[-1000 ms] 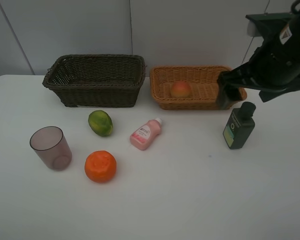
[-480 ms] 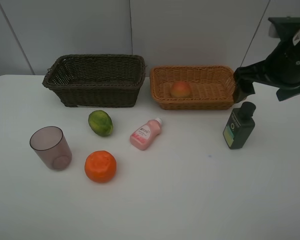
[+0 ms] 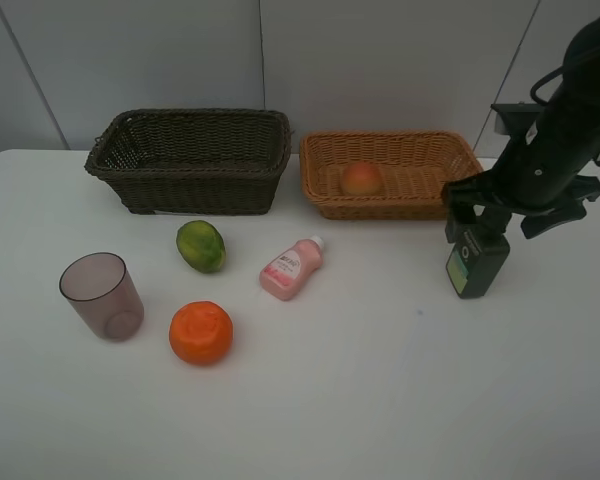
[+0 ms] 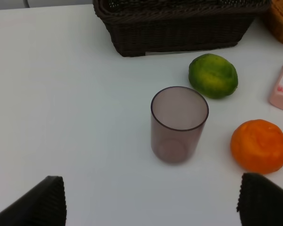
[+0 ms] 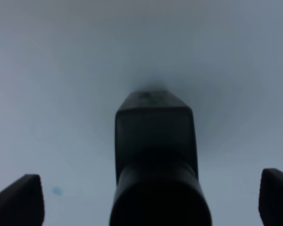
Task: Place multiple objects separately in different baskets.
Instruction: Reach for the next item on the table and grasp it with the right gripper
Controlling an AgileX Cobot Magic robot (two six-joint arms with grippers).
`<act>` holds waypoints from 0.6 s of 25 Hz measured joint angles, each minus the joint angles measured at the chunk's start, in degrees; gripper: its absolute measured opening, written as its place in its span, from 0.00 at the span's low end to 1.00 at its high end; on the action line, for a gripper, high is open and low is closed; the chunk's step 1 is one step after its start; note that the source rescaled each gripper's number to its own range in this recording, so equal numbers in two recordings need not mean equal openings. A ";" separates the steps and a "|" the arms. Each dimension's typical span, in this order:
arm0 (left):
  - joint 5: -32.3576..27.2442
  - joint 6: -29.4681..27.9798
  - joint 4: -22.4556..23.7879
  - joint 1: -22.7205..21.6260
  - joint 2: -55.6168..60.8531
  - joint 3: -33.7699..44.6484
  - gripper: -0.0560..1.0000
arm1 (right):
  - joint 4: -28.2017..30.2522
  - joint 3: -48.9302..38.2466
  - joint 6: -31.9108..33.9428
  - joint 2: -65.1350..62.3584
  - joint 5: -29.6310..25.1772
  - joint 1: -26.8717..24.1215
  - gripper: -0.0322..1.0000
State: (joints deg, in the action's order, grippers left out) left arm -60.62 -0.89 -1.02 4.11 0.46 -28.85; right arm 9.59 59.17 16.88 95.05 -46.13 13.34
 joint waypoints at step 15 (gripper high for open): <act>0.00 0.00 0.00 0.00 0.00 0.00 0.94 | 4.07 -0.06 0.03 5.80 3.77 -0.04 0.57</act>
State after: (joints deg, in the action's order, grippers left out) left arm -60.62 -0.89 -1.02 4.11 0.46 -28.85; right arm 13.66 59.11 16.92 100.85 -42.36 13.30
